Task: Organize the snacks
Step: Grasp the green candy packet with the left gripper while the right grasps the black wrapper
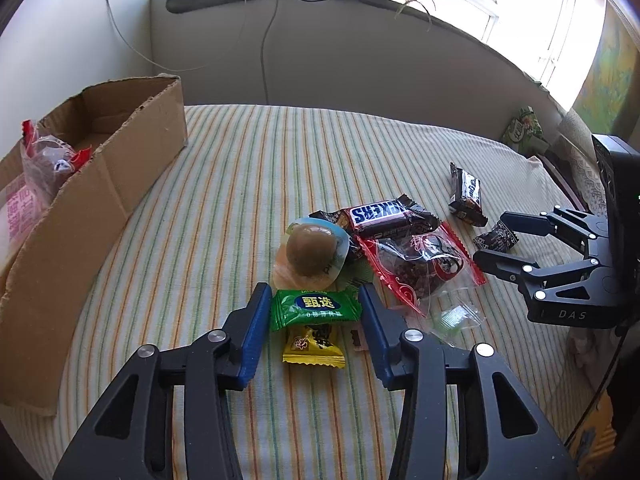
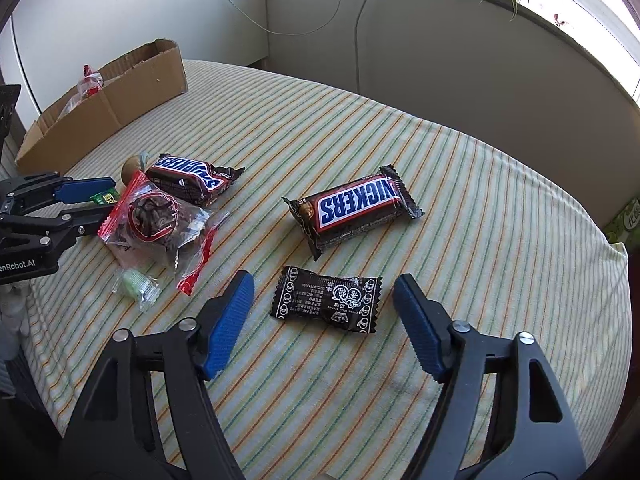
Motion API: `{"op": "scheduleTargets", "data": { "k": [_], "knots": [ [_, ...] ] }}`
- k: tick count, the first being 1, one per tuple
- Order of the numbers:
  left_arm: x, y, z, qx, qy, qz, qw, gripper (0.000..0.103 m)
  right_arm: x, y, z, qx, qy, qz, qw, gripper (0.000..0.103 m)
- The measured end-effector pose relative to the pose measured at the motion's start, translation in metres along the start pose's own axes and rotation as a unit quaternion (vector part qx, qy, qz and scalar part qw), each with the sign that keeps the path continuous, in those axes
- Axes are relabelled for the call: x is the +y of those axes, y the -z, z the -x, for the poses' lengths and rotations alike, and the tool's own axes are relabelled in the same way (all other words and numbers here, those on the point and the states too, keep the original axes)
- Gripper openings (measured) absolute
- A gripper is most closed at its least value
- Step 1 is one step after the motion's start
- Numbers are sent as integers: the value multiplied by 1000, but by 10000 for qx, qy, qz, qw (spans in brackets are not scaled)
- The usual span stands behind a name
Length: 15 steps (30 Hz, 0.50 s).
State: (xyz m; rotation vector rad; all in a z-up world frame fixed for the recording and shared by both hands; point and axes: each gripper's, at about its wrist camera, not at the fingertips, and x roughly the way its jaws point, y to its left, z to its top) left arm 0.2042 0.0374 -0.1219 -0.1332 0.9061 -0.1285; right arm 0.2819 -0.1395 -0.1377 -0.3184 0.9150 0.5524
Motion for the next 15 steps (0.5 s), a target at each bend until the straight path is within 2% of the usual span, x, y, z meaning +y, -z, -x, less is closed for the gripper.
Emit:
{"op": "scheduleTargets", "data": {
  "k": [1,9,15],
  "knots": [
    [-1,0,0,-1,-3,-18,10000,40,1,0,-1,-2,16,10,10000,73],
    [-12,3,0,-41,-95,-251,9996,34,3,2,2,-31,27,64,10000,46],
    [-12,5,3,-92,-83,-268,9996,31,3,4,4,-65,-1,26,10000,37]
  ]
}}
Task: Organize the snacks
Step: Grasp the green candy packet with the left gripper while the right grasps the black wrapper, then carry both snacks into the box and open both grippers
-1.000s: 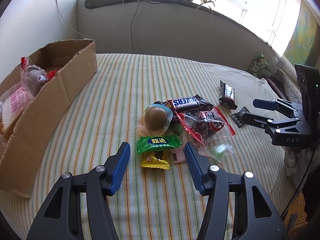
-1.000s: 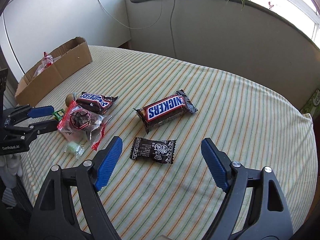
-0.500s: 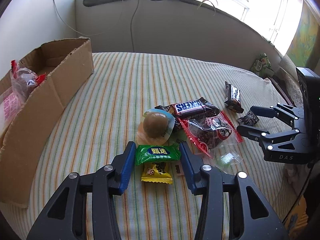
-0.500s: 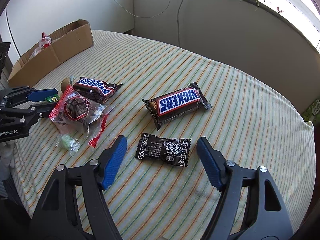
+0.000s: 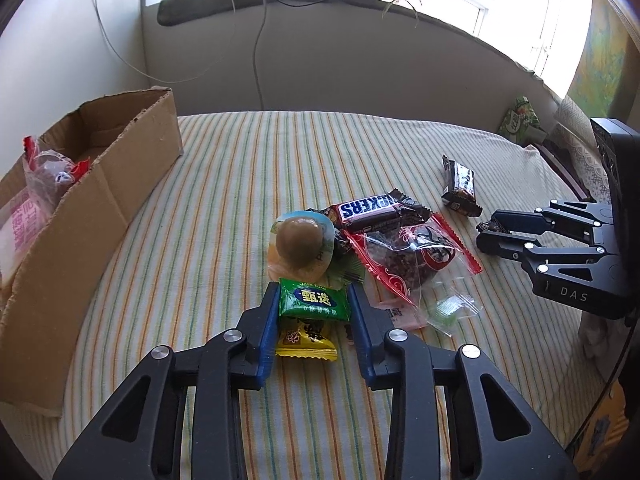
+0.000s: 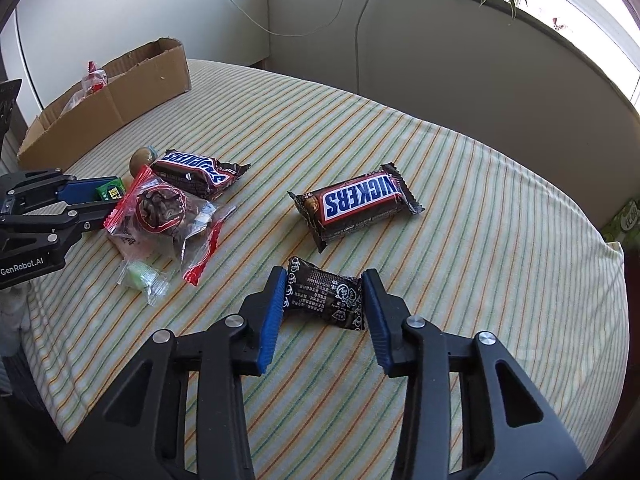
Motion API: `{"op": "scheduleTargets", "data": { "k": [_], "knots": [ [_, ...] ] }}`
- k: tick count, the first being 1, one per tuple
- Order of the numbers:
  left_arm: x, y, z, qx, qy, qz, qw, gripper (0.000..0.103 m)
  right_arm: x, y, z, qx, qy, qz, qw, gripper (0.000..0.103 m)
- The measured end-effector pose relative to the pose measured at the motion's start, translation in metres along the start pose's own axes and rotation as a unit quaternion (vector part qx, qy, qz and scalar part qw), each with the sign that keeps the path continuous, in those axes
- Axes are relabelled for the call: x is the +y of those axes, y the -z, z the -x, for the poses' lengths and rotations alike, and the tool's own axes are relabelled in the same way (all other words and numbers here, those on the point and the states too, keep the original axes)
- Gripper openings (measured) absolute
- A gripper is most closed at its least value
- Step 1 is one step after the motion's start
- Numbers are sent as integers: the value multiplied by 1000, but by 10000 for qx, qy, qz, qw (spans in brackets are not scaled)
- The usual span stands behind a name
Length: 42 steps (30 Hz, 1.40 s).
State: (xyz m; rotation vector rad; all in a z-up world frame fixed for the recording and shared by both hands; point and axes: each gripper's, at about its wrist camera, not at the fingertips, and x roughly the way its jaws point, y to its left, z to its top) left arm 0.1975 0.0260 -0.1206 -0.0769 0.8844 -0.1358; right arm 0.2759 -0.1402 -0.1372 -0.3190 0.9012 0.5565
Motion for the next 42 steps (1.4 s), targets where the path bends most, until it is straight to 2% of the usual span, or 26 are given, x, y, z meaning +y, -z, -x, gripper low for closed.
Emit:
{"op": "scheduleTargets", "data": {
  "k": [8,15,20,29,36,42],
  "knots": [
    [2,2,7,-130,28,-28,9999,31,-6,5,8,-56,-56,-113,9999,34],
    [3,5,23,-289,39,-1,9996,31,-4,5,21,-136,-6,-112,9998,16],
    [7,5,30,-371,37,36,9993,31,-6,2,25,-172,45,-233,9996,11],
    [23,8,55,-610,12,147,9980,31,-24,-5,53,-476,-205,-787,9955,11],
    [44,8,75,-818,-88,289,9962,31,-2,-28,74,-732,-277,-550,9954,11],
    [68,7,92,-1023,-264,490,9932,31,30,-57,75,-892,-425,-279,9947,11]
  ]
}}
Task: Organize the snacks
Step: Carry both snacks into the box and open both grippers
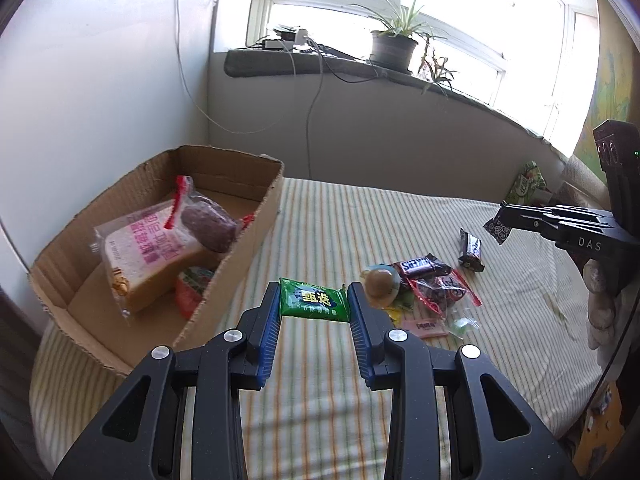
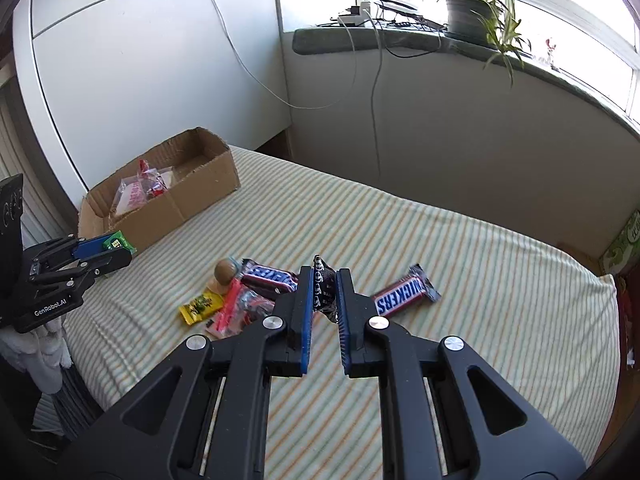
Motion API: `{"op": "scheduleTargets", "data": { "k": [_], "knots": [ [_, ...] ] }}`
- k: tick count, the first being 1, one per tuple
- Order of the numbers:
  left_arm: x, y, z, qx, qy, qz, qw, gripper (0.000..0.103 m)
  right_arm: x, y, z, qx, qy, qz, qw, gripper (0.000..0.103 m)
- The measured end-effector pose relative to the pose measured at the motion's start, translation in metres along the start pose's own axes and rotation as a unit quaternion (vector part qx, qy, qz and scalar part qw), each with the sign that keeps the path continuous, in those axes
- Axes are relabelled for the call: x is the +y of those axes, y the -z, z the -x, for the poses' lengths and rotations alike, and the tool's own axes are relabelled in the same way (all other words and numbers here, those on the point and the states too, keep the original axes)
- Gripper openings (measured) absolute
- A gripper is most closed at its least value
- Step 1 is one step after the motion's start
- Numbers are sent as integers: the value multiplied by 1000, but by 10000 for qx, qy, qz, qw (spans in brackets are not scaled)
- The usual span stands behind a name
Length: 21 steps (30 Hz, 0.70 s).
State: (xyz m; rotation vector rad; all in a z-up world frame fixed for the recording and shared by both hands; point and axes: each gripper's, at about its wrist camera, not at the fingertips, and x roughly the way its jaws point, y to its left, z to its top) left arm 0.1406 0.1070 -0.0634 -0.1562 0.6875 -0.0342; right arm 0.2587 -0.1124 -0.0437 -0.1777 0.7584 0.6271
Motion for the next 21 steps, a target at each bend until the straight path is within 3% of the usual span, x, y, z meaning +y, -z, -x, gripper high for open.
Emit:
{"op": "scheduleTargets", "data": {
  "k": [10,21],
  "knots": [
    [57,-6,20,-296,-390,398,9980,31,63,-55,-28,-143,-345,515,9980,11],
    [106,-6,24,-365,-665,687,9947,31,128,-99,-76,-97,-681,955,9931,11]
  ]
}}
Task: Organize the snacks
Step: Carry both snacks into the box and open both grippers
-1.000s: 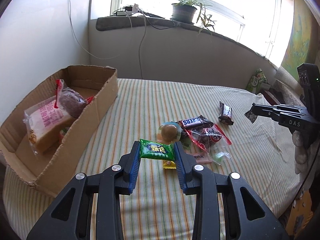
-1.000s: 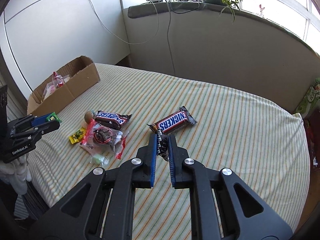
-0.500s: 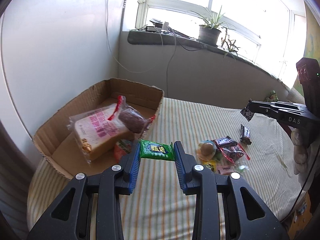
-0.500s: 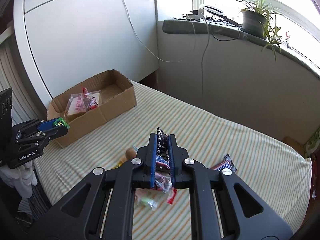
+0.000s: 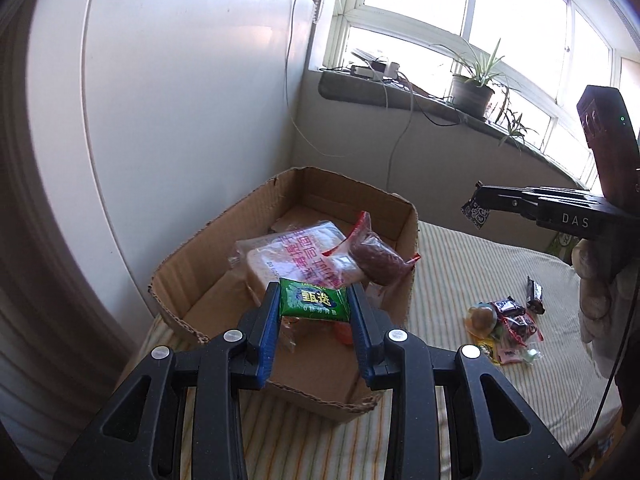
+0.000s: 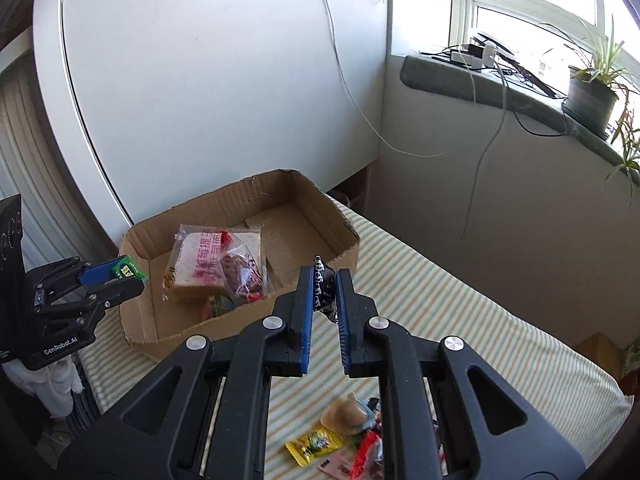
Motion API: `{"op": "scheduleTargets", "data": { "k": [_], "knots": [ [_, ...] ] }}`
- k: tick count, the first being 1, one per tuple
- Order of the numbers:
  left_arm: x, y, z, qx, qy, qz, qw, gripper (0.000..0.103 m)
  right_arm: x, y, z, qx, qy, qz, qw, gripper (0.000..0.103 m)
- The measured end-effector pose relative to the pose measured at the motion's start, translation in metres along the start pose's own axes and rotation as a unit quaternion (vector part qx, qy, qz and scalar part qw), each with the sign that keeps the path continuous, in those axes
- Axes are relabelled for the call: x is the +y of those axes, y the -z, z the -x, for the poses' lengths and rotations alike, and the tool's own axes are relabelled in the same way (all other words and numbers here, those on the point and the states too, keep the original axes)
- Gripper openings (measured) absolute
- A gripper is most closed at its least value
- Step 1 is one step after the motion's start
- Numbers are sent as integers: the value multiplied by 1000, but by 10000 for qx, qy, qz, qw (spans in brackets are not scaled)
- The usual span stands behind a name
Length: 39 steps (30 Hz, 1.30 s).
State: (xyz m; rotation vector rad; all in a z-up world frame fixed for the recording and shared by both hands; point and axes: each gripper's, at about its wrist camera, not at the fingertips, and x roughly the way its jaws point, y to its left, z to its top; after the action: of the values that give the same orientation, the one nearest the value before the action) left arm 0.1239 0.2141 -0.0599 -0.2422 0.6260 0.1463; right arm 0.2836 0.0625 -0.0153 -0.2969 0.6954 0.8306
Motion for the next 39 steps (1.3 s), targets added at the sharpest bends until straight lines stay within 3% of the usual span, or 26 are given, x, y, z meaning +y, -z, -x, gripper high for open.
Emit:
{"op": "scheduleTargets", "data": {
  "k": [15,28,29,31,32,33,39],
  "knots": [
    [14,-4,-15,100,8,-33,9999,31,38,-28,-67,261,-361,211,9988,11],
    [12,-4,-18,141,3,-68,9999,36,43,-30,-83,354,-403,221,9983,11],
    [11,-4,-18,137,5,-76,9999,42,43,-30,-82,352,-389,226,9984,18],
    [9,-4,-17,123,-28,-81,9999,54,42,-30,-80,331,-408,225,9984,42],
    [8,-5,-16,99,-22,-79,9999,54,42,-30,-78,296,-399,229,9985,62],
    [7,-5,-15,91,-20,-77,9999,54,42,-29,-75,230,-347,235,9989,73],
    [3,-4,-10,63,3,-69,10000,57,39,-28,-58,79,-189,257,9995,80]
  ]
}}
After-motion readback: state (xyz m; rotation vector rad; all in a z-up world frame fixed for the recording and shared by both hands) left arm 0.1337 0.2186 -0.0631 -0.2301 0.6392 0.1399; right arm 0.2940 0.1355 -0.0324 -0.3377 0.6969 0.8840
